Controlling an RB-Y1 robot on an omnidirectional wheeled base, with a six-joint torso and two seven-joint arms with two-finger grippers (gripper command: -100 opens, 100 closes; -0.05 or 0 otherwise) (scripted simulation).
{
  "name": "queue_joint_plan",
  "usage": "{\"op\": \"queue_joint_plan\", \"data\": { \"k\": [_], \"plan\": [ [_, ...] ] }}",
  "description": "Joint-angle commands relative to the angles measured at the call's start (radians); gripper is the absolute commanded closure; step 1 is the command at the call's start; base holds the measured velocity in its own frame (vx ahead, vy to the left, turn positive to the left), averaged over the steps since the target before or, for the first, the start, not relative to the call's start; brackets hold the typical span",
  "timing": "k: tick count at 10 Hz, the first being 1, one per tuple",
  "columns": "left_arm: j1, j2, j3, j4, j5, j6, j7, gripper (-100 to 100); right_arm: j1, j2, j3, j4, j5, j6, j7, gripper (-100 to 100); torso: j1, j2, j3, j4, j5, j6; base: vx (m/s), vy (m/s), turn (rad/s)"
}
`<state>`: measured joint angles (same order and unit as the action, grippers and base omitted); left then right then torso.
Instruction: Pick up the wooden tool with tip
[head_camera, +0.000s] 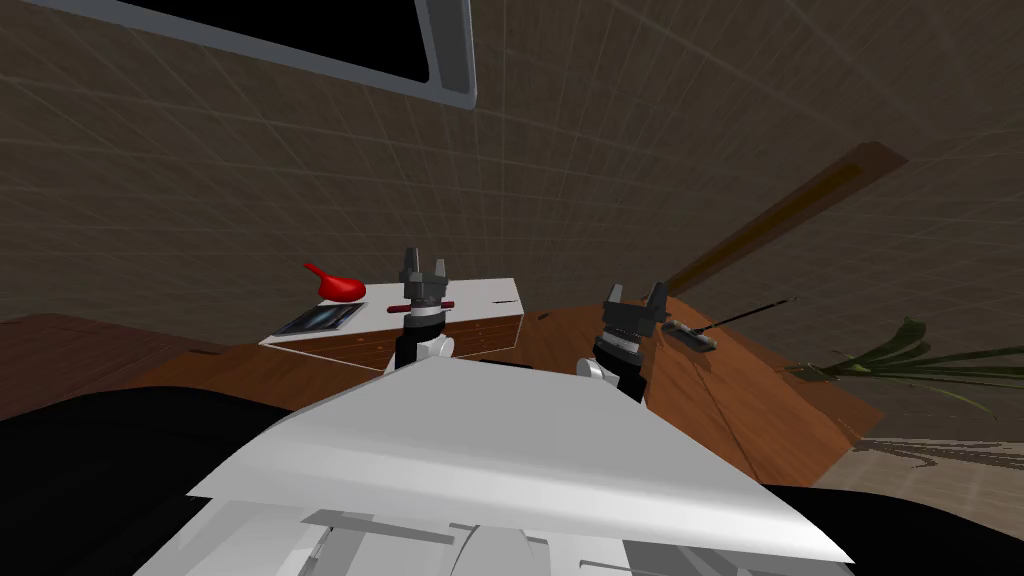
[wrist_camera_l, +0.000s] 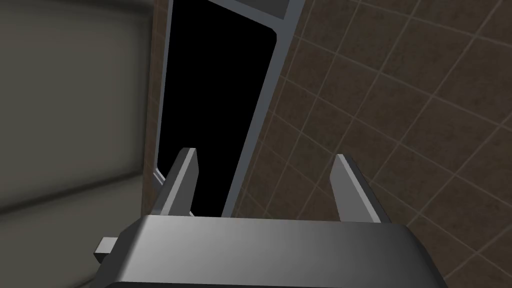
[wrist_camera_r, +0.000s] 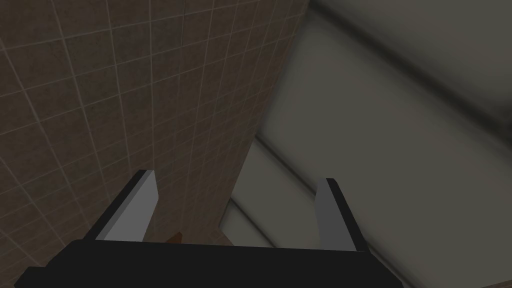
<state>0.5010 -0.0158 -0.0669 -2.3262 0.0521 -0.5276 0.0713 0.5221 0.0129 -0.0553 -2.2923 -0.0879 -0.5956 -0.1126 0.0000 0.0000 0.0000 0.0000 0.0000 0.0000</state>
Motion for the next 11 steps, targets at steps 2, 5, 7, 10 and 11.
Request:
{"op": "queue_joint_plan", "data": {
  "k": [2,5,7,10,11],
  "plan": [
    [-0.018,0.060,0.008,0.022,0.009,0.025,0.011,-100,0.000,0.000,0.000,0.000,0.000,0.000,0.000,0,0.000,0.000,0.000,0.000,0.000,0.000,-0.004,-0.018,-0.059],
    [-0.063,0.134,0.027,0.074,0.031,0.088,0.037,-100,0.000,0.000,0.000,0.000,0.000,0.000,0.000,0,-0.002,0.000,0.000,0.000,0.000,0.000,-0.007,-0.041,-0.089],
    [-0.105,0.178,0.044,0.125,0.052,0.146,0.060,-100,0.000,0.000,0.000,0.000,0.000,0.000,0.000,0,-0.003,0.000,0.000,0.000,-0.001,0.000,0.001,-0.052,-0.147],
    [-0.155,0.216,0.062,0.186,0.077,0.213,0.087,-100,0.000,0.000,0.000,0.000,0.000,0.000,0.000,0,-0.003,0.000,0.000,0.000,-0.001,0.000,-0.001,-0.044,-0.092],
    [-0.182,0.233,0.072,0.214,0.091,0.249,0.101,-100,0.000,0.000,0.000,0.000,0.000,0.000,0.000,0,-0.003,0.000,0.000,0.000,-0.001,0.000,0.004,-0.064,-0.201]
  ]
}}
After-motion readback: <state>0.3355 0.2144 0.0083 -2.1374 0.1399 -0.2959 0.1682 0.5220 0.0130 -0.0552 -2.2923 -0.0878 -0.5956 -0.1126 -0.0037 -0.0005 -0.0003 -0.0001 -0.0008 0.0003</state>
